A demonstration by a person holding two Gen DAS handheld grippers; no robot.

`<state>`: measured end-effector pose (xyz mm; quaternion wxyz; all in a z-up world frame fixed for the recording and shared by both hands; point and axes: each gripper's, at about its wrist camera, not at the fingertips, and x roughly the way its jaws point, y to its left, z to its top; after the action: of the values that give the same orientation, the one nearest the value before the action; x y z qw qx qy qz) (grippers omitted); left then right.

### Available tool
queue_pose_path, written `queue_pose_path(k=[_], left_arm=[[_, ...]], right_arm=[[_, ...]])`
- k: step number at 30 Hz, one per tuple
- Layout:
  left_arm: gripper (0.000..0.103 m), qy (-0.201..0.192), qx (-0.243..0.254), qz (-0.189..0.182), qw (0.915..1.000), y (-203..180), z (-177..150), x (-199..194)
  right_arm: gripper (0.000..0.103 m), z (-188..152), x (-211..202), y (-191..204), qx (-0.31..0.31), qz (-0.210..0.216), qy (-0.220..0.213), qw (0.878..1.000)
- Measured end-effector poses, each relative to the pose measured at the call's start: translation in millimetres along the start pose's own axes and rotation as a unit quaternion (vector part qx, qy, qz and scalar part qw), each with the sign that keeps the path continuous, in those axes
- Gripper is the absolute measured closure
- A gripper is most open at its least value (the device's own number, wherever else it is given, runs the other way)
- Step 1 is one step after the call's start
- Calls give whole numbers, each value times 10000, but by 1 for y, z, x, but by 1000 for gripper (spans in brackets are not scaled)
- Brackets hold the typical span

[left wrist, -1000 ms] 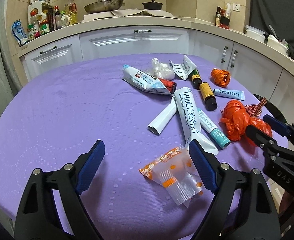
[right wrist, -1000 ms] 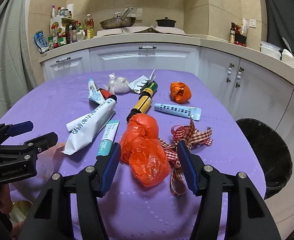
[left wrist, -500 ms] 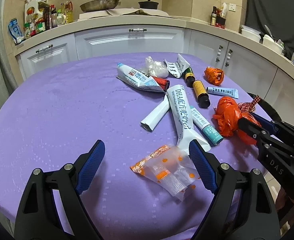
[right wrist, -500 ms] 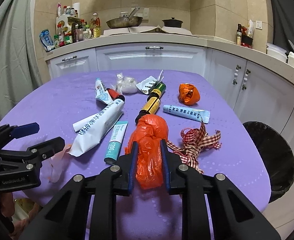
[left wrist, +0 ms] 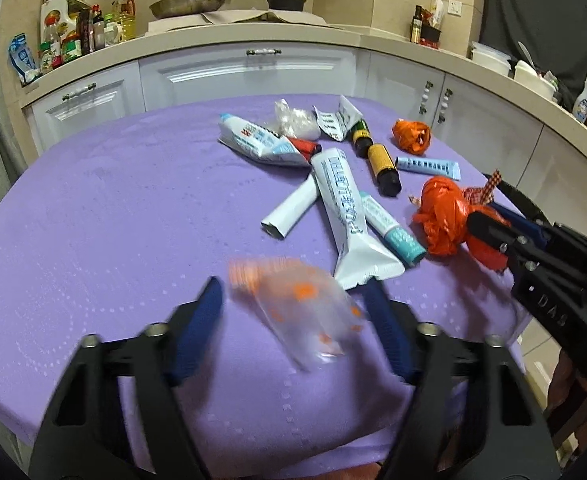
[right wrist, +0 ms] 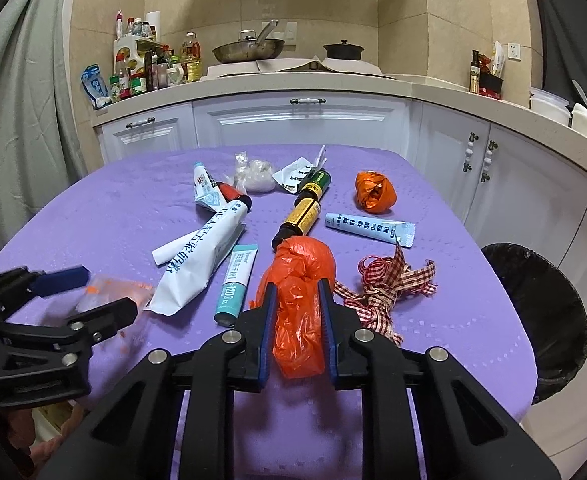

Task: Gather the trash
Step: 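Grasp the clear dotted bag with left tool while right tool grasps orange bag, then carry both bags over the black bin and open both tools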

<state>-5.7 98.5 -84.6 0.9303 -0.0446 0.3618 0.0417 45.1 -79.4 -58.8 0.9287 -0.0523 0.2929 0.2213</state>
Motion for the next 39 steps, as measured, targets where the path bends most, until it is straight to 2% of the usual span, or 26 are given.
queue_pose_path(k=[3,4,6,11,20,29,35,39], left_arm=[[57,103,-15,-142,9998,1,-3,3],[57,121,-30,-163,9998,2,-3,3],[68,82,-50,-169,9998,4,-3,2],[79,-6,-173,-251,9995,11,-2,-2],[82,-245,-275,-154,9992,21,0,-13],[82,-495,-361,2,9981,33,12,-27],[82,-649,-205,-108,9976,23,25,-31],[82,-728,27,-352,9967,5,40,-30]], right_arm=[[83,0,-1,-1,8,-11,-2,10000],[83,0,-1,-1,11,-16,-1,10000],[83,0,-2,-1,8,-14,-1,10000],[85,-1,-2,-1,-17,-10,-4,10000],[90,1,-6,4,-76,27,-47,10000],[92,9,-22,7,-142,51,-281,9995],[93,19,-37,2,-134,-42,-540,9984],[93,27,-52,-10,-105,-215,-766,9968]])
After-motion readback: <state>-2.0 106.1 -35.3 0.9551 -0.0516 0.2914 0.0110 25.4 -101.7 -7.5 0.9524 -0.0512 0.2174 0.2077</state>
